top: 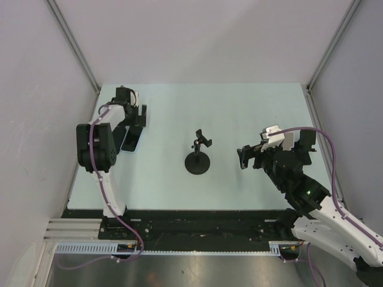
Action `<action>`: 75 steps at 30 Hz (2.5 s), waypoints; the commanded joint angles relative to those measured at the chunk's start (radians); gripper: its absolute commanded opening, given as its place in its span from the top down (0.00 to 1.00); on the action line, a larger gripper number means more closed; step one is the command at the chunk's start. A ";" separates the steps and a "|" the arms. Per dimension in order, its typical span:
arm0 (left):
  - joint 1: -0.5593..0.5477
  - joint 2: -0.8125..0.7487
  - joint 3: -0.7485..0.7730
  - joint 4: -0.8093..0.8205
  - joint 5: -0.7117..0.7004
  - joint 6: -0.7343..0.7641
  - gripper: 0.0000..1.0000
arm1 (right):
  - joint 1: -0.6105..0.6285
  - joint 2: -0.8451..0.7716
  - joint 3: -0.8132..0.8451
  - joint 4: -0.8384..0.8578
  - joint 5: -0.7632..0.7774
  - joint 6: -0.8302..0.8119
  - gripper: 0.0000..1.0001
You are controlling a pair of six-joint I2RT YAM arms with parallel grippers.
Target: Remove the phone from the phone stand
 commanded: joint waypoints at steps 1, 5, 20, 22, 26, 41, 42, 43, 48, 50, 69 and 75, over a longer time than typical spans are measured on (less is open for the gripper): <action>-0.001 -0.096 0.023 -0.004 0.007 0.008 0.01 | -0.003 0.000 -0.001 0.012 -0.008 -0.003 0.00; -0.018 -0.081 0.055 -0.005 0.089 0.003 0.00 | -0.004 0.008 -0.001 0.012 -0.007 -0.005 0.00; -0.110 0.087 0.146 -0.008 0.020 0.068 0.13 | -0.006 0.013 0.000 0.012 -0.007 -0.011 0.00; -0.111 0.091 0.136 -0.008 0.018 0.084 0.17 | -0.006 0.017 -0.001 0.014 -0.011 -0.009 0.00; -0.110 0.090 0.101 -0.013 -0.034 0.103 0.24 | -0.007 0.019 -0.001 0.015 -0.016 -0.012 0.00; -0.096 0.038 0.008 -0.017 -0.155 0.183 0.39 | -0.012 0.014 0.000 0.018 -0.030 -0.009 0.00; -0.096 0.035 0.005 -0.017 -0.161 0.184 0.39 | -0.012 0.014 -0.001 0.018 -0.031 -0.011 0.00; -0.093 0.030 0.001 -0.017 -0.169 0.187 0.39 | -0.012 0.014 -0.001 0.020 -0.031 -0.009 0.00; -0.091 0.018 0.001 -0.016 -0.180 0.189 0.32 | -0.012 0.013 -0.001 0.020 -0.039 -0.009 0.00; -0.094 0.002 0.004 -0.016 -0.163 0.171 0.28 | -0.013 0.011 -0.001 0.020 -0.041 -0.009 0.00; -0.153 -0.180 -0.236 -0.037 -0.318 0.084 0.18 | -0.016 0.013 -0.001 0.027 -0.047 -0.011 0.00; -0.151 -0.165 -0.265 -0.039 -0.396 0.077 0.18 | -0.018 0.014 -0.001 0.034 -0.054 -0.012 0.00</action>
